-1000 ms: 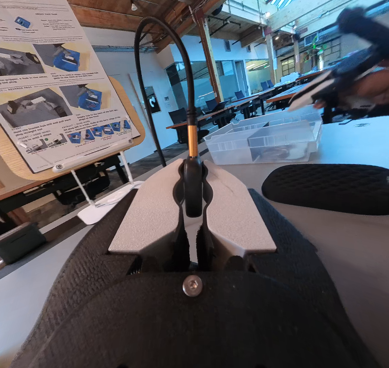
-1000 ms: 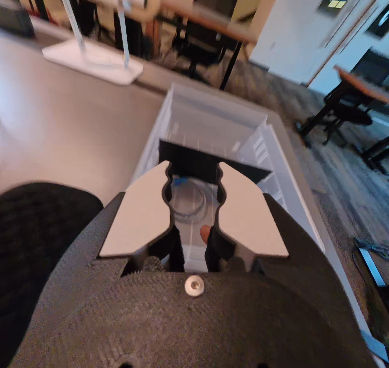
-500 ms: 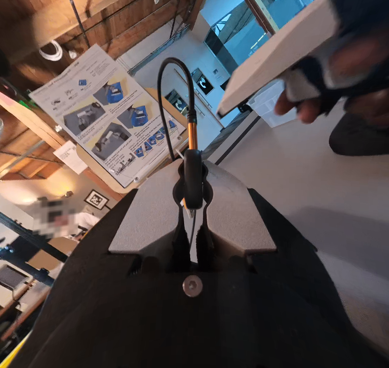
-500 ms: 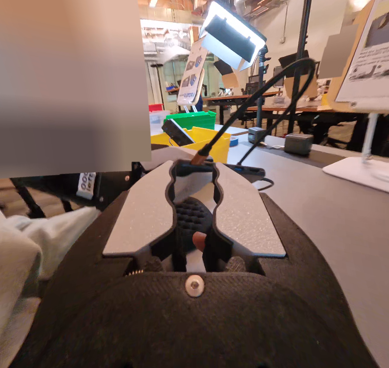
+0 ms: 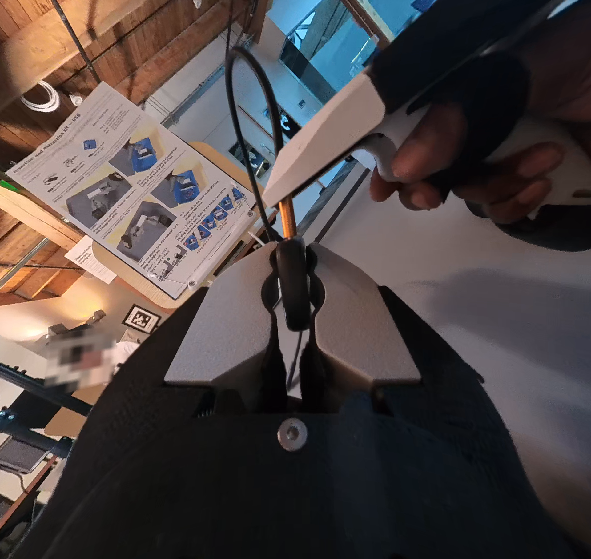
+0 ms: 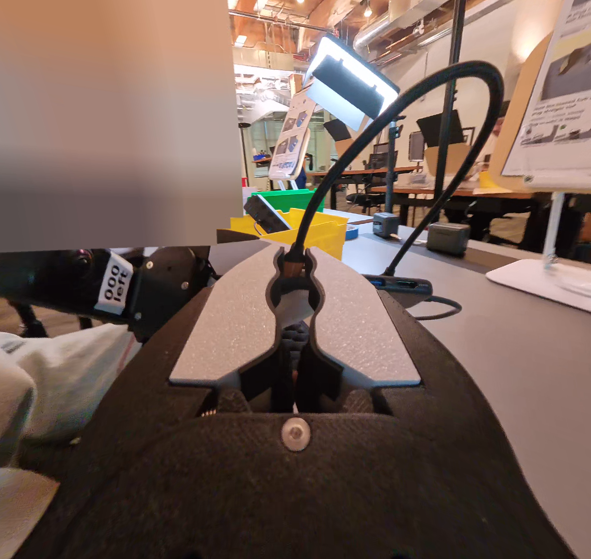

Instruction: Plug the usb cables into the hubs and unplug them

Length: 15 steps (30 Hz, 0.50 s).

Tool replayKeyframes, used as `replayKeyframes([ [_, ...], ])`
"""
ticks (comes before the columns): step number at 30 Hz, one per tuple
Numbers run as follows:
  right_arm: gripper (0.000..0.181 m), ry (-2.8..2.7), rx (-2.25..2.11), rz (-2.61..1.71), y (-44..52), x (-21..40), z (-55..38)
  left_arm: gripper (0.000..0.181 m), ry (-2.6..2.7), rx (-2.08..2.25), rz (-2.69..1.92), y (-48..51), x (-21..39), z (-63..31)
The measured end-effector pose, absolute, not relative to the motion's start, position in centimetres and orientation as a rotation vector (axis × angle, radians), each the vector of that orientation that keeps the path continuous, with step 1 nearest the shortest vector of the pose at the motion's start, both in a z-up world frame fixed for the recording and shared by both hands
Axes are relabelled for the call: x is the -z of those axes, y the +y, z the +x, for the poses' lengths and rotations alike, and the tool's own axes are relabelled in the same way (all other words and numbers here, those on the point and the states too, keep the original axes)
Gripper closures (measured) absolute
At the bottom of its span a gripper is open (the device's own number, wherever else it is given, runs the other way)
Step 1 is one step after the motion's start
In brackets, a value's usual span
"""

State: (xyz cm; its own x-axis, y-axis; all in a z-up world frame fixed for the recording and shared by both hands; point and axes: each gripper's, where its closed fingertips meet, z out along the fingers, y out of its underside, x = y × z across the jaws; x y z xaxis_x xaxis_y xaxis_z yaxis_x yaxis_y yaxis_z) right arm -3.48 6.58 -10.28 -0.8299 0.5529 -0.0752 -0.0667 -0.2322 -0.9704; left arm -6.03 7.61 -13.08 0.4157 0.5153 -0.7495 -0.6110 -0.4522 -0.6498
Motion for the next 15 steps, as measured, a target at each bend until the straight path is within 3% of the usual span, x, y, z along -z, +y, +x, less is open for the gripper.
replayKeyframes([
  [5, 0.17, -1.609, -1.978, -0.484, 6.7, 9.9, -2.9, 0.169, 0.071, -1.23, -1.564, 7.8, 12.8, -5.7],
  [10, 0.17, -1.629, -2.194, -0.632, 7.5, 9.4, -3.1, 0.169, 0.106, -1.239, -1.515, 7.9, 12.1, -4.9],
  [15, 0.17, -1.64, -1.984, -0.476, 7.2, 9.2, -2.4, 0.169, 0.089, -1.194, -1.516, 8.1, 12.1, -4.9],
])
